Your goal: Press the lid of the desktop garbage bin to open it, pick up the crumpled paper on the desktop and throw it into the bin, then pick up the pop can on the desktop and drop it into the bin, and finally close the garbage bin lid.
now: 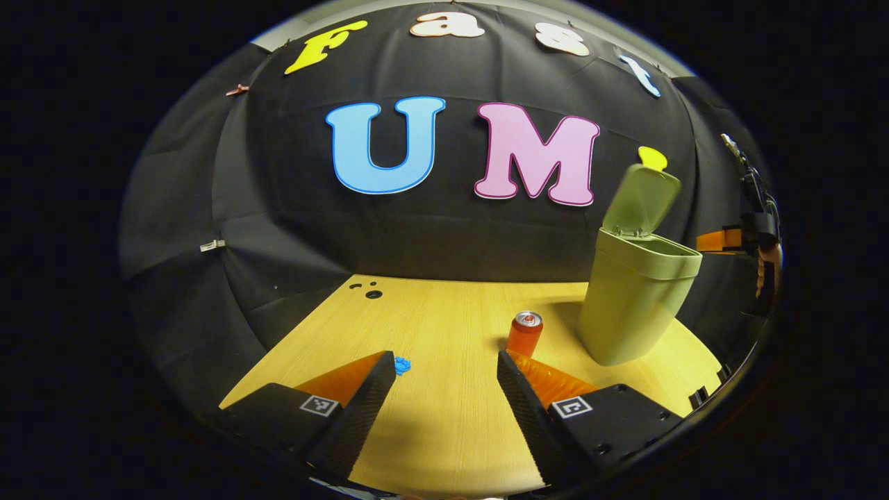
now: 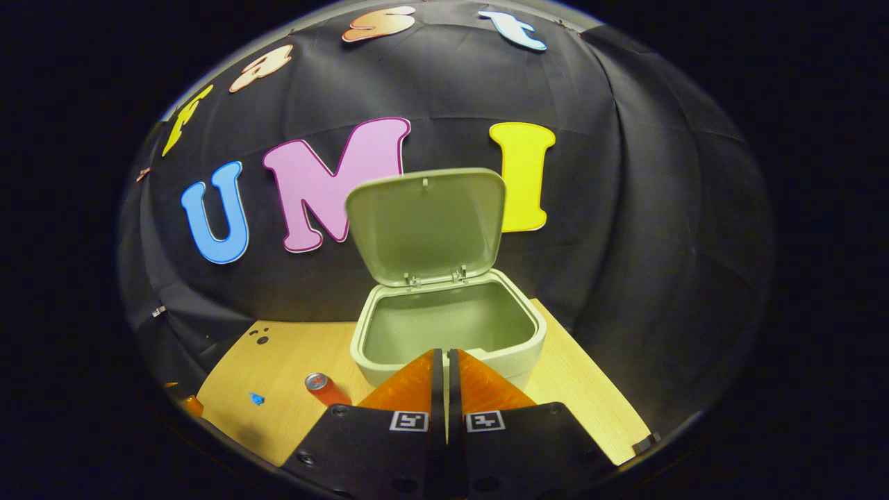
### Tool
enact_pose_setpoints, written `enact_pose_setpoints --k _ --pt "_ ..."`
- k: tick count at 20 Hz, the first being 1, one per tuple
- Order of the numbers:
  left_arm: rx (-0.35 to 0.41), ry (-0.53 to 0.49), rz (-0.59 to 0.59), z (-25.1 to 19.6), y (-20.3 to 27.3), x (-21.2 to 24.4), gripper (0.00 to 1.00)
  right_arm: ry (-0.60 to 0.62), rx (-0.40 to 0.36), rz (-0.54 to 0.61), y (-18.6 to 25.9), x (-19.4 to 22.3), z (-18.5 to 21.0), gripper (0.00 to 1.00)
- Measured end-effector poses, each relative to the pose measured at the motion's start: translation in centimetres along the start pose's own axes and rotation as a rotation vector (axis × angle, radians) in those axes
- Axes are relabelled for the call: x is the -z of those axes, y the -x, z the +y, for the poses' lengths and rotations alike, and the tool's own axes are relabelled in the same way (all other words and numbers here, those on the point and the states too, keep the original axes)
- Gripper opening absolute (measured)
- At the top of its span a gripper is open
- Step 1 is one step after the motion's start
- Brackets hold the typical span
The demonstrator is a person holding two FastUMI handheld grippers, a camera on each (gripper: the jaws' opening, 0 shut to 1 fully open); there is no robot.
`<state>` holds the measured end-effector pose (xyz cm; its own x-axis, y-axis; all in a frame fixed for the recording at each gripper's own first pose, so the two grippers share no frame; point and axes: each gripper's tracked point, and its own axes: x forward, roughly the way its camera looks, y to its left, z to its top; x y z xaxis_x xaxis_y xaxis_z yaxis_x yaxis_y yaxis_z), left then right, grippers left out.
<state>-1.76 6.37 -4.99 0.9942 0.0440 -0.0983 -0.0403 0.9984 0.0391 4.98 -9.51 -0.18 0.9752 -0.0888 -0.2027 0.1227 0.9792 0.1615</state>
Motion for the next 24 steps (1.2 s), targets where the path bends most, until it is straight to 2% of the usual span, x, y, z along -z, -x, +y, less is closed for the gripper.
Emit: enact_pose_setpoints --k 9,15,16,17,18,22,23,24 --pt "0.033 0.000 -0.036 2.2 1.0 0.2 0.95 0.066 -0.029 -0.007 3.7 2.1 3.9 0.05" --pt "-0.008 -0.021 -0.009 4.4 -0.7 1.3 0.95 0.079 -0.090 0.024 4.4 5.0 6.3 0.06" --pt "-0.015 -0.022 -0.001 4.9 -1.2 1.5 0.95 0.085 -0.100 0.037 4.6 5.6 6.5 0.10" --pt "-0.019 -0.018 0.008 5.3 -1.8 1.9 0.95 0.090 -0.113 0.050 4.8 6.1 6.8 0.22" --pt "-0.016 -0.012 0.015 5.6 -2.4 2.4 0.95 0.093 -0.120 0.059 4.9 6.6 6.9 0.28" --pt "-0.031 -0.013 0.053 6.9 -5.0 4.9 0.95 0.082 -0.132 0.092 4.9 8.1 6.8 0.75" --pt "-0.034 -0.013 0.062 7.1 -5.7 5.3 0.95 0.074 -0.124 0.095 4.9 8.1 6.7 0.90" --pt "-0.034 -0.012 0.068 7.3 -6.6 5.9 0.95 0.069 -0.122 0.098 5.0 8.3 6.6 0.92"
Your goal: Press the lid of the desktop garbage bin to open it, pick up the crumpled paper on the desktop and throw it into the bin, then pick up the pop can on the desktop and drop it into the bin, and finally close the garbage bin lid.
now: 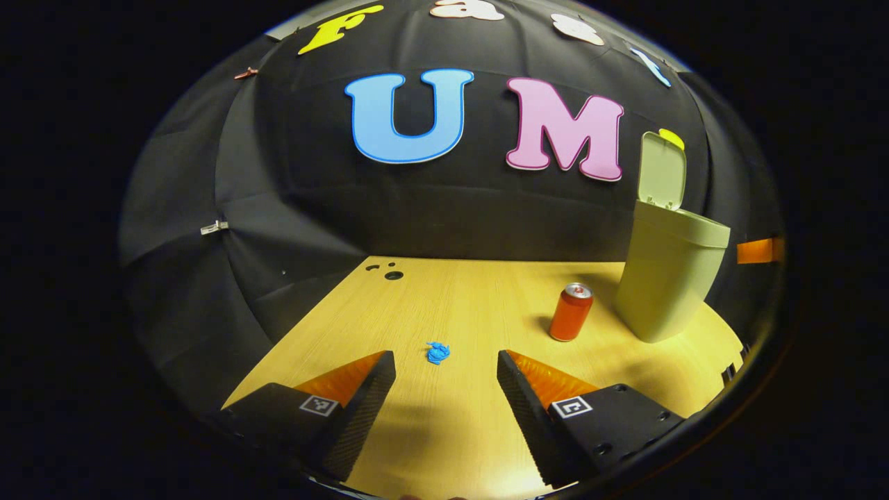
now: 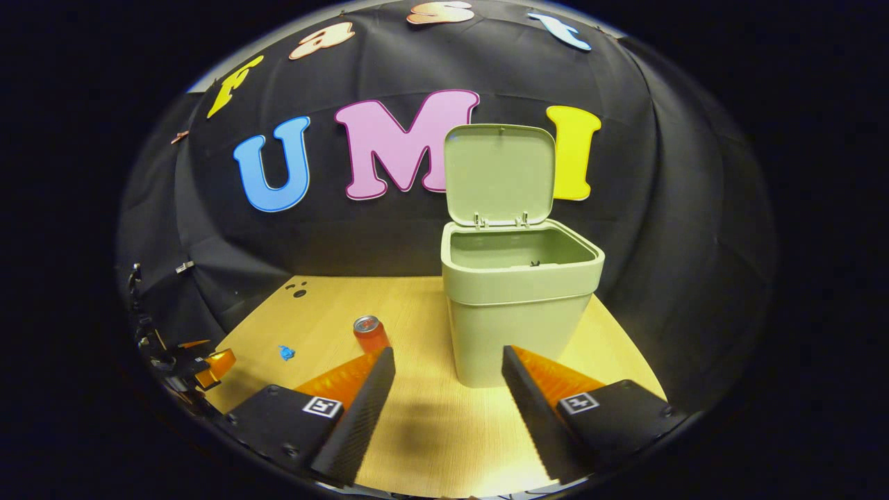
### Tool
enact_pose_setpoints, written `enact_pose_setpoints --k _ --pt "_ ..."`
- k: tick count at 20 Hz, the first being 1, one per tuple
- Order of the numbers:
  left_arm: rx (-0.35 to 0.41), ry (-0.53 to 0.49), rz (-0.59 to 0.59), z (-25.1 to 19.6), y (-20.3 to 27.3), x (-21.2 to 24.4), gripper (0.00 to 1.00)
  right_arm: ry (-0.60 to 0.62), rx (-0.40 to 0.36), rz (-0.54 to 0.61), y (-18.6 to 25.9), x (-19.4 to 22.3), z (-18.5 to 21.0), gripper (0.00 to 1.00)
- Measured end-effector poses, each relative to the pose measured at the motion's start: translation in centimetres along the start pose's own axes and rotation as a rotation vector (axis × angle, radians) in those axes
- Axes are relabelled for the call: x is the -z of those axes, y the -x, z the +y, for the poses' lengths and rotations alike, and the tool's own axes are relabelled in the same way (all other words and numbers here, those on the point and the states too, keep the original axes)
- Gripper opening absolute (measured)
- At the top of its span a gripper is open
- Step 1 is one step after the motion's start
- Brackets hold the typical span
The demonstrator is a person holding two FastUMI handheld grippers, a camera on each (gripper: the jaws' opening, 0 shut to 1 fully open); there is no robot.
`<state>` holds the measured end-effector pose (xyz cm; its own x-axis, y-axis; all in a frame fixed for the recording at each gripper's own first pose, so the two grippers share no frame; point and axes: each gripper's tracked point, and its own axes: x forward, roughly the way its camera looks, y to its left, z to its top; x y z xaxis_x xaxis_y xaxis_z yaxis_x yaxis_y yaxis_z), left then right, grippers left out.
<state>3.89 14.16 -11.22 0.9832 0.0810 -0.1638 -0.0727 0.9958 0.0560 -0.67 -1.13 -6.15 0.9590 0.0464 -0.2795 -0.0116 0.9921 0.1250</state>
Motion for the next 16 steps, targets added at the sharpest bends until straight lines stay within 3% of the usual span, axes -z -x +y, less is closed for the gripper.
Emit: enact_pose_setpoints --k 1,9,16 --pt "-0.006 0.000 0.014 0.2 -0.9 0.5 0.95 0.000 0.004 0.004 0.0 0.3 -0.2 1.00" --pt "-0.023 0.028 0.130 0.6 -8.6 3.9 0.96 -0.036 0.069 0.085 0.6 3.8 -3.0 1.00" --pt "-0.027 -0.050 0.206 -0.2 -15.4 6.1 0.95 -0.087 0.113 0.158 -0.2 6.0 -4.9 0.99"
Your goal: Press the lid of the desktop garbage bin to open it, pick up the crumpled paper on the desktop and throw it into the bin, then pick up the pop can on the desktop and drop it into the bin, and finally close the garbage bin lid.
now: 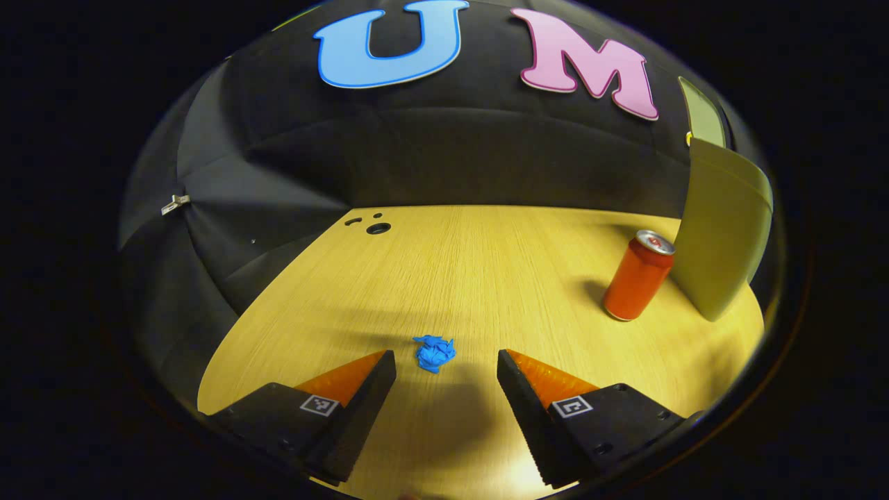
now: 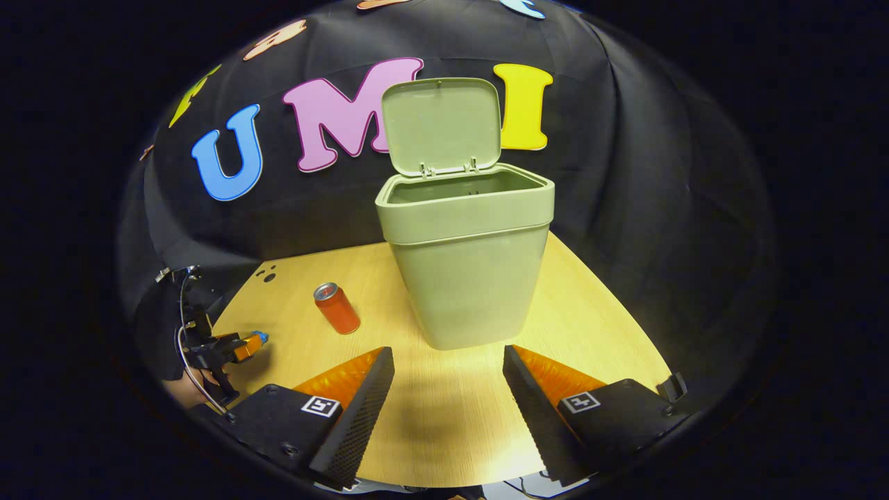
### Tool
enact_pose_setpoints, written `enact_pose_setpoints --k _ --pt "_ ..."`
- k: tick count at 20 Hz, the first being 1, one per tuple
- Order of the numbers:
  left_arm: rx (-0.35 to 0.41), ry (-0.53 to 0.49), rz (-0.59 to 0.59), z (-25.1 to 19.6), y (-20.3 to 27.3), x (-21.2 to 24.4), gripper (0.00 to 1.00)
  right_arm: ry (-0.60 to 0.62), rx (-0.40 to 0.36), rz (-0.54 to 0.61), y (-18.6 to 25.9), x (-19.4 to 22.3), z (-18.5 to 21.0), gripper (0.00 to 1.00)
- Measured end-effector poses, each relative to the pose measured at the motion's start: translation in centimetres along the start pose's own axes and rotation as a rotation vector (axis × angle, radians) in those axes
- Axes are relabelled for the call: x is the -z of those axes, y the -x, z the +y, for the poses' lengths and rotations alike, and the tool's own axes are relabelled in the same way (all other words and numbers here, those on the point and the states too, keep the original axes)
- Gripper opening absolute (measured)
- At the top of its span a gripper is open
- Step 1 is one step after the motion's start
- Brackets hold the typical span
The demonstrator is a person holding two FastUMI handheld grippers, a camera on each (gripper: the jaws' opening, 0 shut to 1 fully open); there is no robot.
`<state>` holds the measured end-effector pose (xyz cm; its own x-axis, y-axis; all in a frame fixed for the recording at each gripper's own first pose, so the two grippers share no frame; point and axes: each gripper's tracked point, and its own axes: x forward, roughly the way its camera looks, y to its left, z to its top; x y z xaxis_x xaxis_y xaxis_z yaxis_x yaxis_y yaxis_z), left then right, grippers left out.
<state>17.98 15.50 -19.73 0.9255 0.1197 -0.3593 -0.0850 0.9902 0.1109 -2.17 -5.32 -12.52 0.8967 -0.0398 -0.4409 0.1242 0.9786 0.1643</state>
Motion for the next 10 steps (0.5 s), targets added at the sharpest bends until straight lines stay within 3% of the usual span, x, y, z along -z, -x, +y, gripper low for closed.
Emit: enact_pose_setpoints --k 10 --pt "-0.037 0.053 0.061 0.4 -4.5 1.4 0.94 0.016 -0.020 0.065 -3.9 0.4 -0.8 0.99"
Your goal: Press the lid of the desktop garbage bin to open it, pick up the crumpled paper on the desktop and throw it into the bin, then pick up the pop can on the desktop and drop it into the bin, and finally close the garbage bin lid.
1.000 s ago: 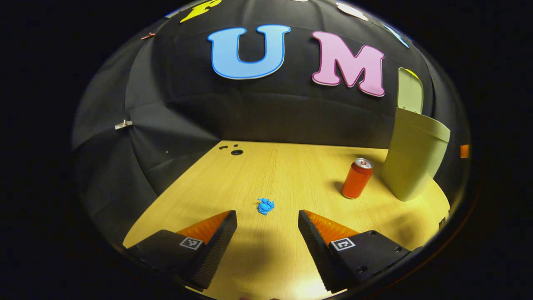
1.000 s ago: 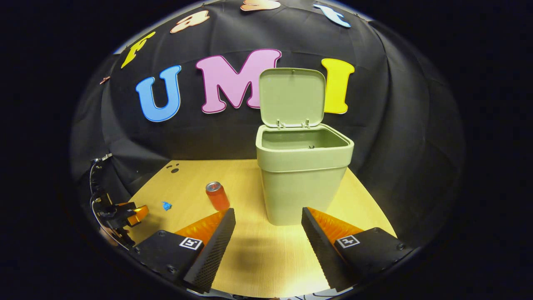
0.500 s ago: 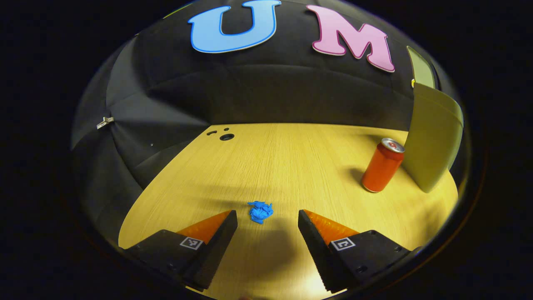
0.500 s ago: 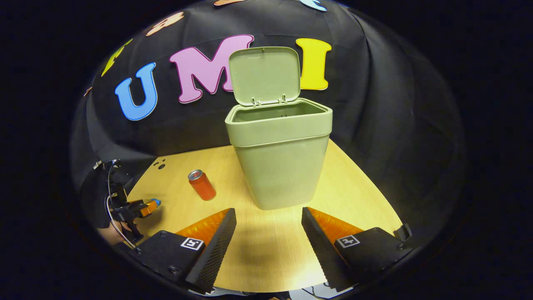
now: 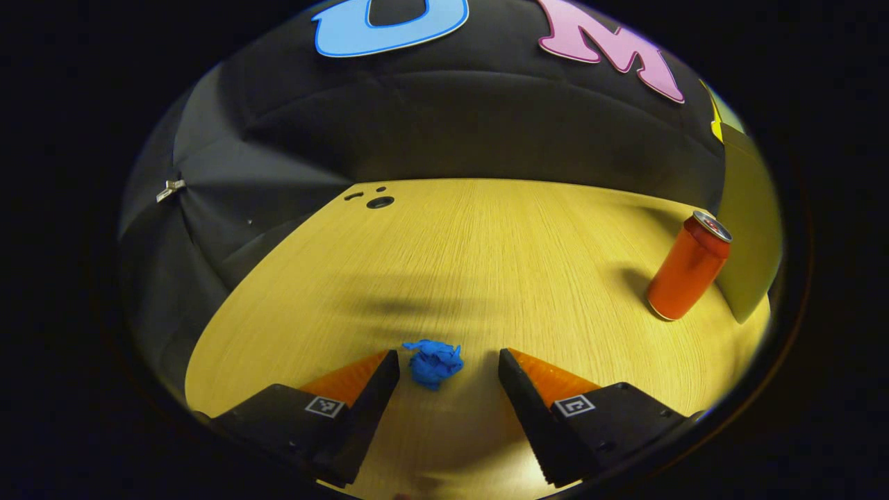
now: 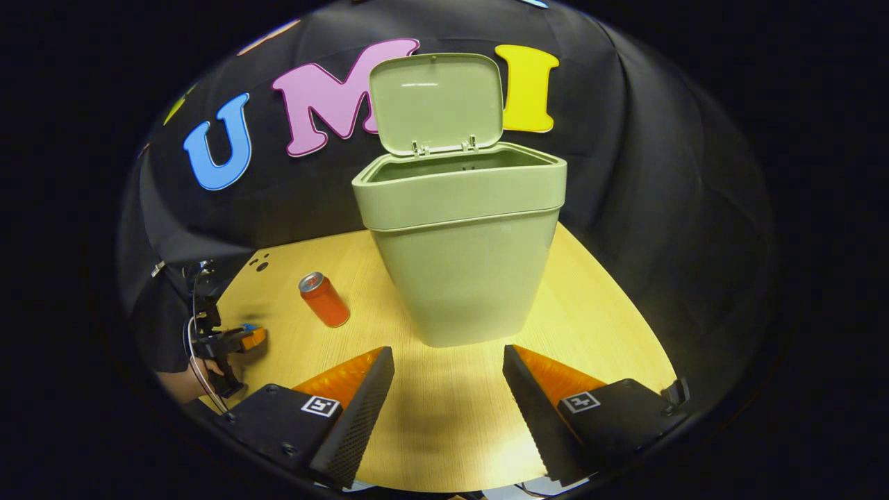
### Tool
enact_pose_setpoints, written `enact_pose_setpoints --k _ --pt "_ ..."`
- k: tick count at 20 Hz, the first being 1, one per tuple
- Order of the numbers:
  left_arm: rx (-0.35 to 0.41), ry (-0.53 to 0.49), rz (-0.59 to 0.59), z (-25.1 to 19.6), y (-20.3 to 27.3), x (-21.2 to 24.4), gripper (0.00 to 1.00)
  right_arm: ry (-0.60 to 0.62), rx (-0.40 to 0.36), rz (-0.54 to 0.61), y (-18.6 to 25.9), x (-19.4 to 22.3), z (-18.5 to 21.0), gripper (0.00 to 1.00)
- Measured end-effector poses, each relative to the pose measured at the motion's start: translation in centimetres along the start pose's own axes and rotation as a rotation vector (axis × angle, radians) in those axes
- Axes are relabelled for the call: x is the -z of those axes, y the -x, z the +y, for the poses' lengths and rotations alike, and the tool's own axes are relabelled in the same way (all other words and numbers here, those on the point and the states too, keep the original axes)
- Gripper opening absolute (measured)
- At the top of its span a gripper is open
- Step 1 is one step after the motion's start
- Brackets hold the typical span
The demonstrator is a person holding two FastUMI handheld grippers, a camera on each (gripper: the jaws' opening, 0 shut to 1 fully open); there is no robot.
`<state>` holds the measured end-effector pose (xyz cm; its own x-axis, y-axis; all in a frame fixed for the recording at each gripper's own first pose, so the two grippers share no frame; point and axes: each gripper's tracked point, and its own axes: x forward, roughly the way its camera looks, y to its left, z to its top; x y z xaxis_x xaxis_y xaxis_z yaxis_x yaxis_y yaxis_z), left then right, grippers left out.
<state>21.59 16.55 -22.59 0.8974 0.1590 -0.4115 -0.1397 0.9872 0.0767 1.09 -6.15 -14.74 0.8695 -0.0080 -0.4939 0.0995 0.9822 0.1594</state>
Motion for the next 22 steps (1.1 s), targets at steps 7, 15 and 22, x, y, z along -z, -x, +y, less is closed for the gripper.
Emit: enact_pose_setpoints --k 7,15,22 --pt "0.015 0.016 0.015 -0.7 -0.3 0.4 0.72 0.026 -0.054 0.039 -2.0 0.4 1.0 1.00" --pt "0.019 -0.008 0.048 -1.9 0.1 -0.5 0.36 0.063 -0.100 0.030 -2.8 0.5 2.0 0.99" --pt "0.080 0.008 -0.065 -3.9 4.2 -7.2 0.35 0.027 -0.103 0.018 -3.0 1.1 1.5 0.99"
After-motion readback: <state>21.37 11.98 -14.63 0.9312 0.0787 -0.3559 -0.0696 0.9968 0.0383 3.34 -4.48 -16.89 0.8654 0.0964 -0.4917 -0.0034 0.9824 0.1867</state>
